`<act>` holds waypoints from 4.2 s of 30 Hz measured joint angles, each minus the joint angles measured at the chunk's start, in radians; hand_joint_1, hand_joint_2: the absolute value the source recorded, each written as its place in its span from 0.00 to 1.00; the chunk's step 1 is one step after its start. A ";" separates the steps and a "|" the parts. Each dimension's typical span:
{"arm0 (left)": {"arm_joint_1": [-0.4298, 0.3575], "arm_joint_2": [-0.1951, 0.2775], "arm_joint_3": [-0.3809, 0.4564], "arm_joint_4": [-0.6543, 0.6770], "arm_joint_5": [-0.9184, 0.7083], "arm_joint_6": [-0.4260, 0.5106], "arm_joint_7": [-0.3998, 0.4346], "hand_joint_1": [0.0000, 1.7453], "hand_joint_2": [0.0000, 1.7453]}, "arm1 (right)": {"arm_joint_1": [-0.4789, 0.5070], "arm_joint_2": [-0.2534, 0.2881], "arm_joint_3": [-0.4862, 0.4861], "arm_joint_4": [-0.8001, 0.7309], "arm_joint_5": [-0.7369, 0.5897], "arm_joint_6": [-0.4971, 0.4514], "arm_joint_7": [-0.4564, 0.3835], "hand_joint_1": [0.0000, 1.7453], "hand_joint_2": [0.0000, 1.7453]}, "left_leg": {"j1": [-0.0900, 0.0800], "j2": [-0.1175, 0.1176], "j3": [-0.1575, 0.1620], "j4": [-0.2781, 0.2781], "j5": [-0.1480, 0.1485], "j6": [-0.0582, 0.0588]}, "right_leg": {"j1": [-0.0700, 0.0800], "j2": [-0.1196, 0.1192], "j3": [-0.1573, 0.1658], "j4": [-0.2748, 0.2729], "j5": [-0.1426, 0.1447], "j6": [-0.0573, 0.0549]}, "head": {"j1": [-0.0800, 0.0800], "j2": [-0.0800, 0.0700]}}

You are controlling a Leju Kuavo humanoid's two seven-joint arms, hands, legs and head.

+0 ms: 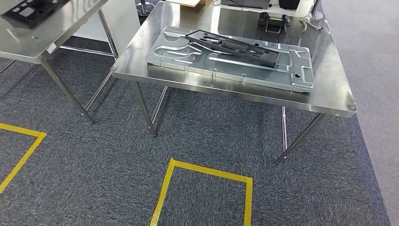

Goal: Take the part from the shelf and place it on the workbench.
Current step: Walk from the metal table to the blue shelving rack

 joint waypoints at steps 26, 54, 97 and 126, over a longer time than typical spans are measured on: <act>-0.011 -0.019 0.015 0.000 -0.013 0.023 0.053 0.00 0.00 | -0.058 0.065 -0.124 0.130 0.095 0.188 0.171 0.00 0.00 | -0.008 0.032 -0.029 0.021 -0.001 -0.029 | 0.006 -0.094 0.097 -0.161 0.079 -0.013 | 0.000 0.000; -0.005 -0.018 0.034 0.000 0.004 0.021 0.051 0.00 0.00 | -0.060 0.057 -0.113 0.138 0.140 0.238 0.171 0.00 0.00 | 0.008 0.051 -0.051 0.046 0.010 -0.058 | -0.001 -0.087 0.107 -0.160 0.066 -0.021 | -0.001 0.000; -0.026 -0.026 0.048 0.000 -0.016 0.026 0.061 0.00 0.00 | -0.075 0.035 -0.118 0.141 0.156 0.259 0.173 0.00 0.00 | -0.017 -0.084 -0.050 0.030 0.024 -0.002 | 0.038 0.018 0.021 0.013 0.015 -0.046 | -0.001 0.000; -0.038 -0.026 0.037 0.001 -0.037 0.109 0.063 0.00 0.00 | -0.090 0.043 -0.145 0.146 0.201 0.325 0.187 0.00 0.00 | 0.009 -0.032 -0.094 0.068 0.025 -0.028 | 0.003 0.000 -0.021 0.130 -0.077 -0.020 | 0.001 0.000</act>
